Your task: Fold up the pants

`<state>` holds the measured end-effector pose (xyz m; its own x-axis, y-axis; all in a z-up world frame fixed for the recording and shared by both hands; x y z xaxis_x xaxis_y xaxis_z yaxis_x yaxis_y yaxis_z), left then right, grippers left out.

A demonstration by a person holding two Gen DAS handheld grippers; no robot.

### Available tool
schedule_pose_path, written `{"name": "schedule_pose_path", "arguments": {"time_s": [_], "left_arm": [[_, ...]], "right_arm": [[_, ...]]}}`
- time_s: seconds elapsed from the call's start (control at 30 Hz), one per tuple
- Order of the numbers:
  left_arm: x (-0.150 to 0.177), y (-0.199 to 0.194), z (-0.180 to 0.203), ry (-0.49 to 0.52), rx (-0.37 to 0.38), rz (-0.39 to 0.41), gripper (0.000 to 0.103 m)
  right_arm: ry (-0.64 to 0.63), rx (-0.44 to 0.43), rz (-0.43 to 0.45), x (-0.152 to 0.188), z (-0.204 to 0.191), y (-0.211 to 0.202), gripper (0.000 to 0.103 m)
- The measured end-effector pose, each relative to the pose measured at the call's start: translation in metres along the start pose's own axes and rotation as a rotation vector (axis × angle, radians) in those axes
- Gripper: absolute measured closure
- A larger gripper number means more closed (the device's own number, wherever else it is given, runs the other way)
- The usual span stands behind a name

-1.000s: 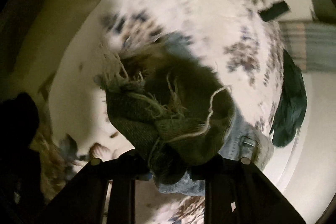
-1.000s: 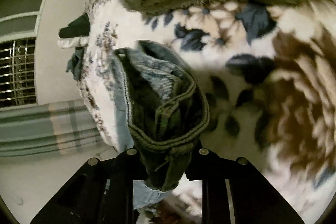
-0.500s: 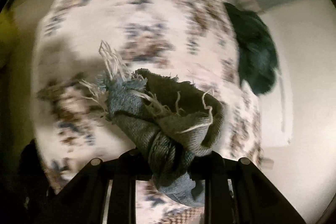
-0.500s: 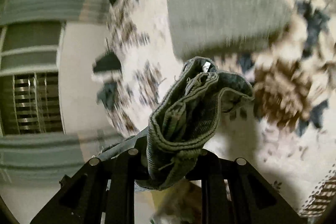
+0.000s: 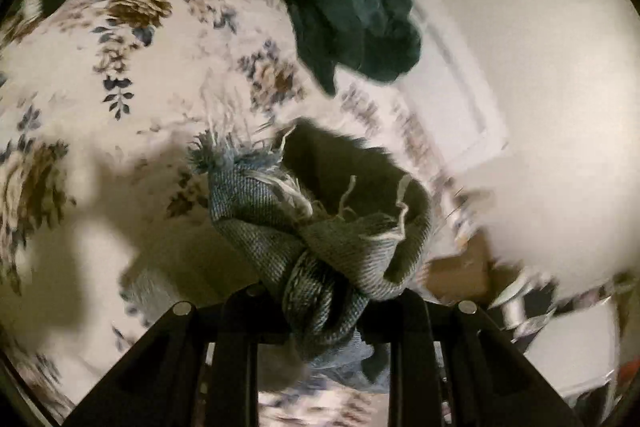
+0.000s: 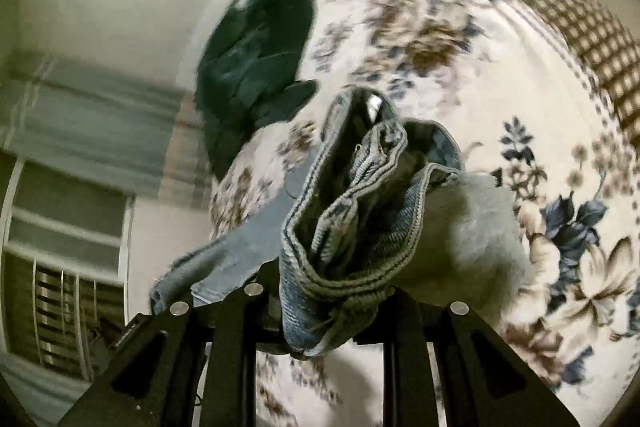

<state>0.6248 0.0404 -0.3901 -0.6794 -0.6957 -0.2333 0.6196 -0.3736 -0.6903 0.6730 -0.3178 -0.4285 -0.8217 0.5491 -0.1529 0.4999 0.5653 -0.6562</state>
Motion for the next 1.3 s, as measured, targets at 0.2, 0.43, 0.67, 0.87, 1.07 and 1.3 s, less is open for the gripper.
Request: {"name": "schedule_pose_path", "arguments": {"time_s": [0.2, 0.43, 0.67, 0.87, 1.07, 1.3], "left_arm": [[0.034, 0.088, -0.102, -0.002, -0.149, -0.185, 0.083], [0.065, 0.088, -0.131, -0.012, -0.128, -0.253, 0.077], [0.047, 0.061, -0.13, 0.01, -0.175, -0.24, 0.047], [0.037, 0.018, -0.102, 0.28, -0.326, -0.132, 0.024], [0.052, -0.027, -0.064, 0.504, -0.441, -0.095, 0.015], [0.077, -0.101, -0.026, 0.68, -0.519, -0.034, 0.015]], "right_arm": [[0.053, 0.133, -0.049, 0.051, 0.1, 0.075, 0.081], [0.084, 0.124, -0.053, 0.068, 0.123, 0.082, 0.077], [0.104, 0.233, -0.076, 0.082, 0.149, 0.069, 0.055], [-0.082, 0.452, -0.025, 0.088, 0.121, 0.032, 0.013], [-0.272, 0.668, 0.056, 0.108, 0.067, -0.019, 0.001], [-0.402, 0.739, 0.138, 0.14, 0.003, -0.084, 0.001]]}}
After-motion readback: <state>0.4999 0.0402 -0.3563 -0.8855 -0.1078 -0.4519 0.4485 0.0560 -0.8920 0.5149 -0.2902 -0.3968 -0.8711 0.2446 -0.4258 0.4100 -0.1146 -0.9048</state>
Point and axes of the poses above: each gripper's, at about its wrist camera, not at the fingertips, and y roughly the way its jaws point, z to its right, x to its underside, the point moved 9 cm from there along y, roughly the way its jaws point, and after that the axes turned 3 degrees about -z, right-handed, at the moved point
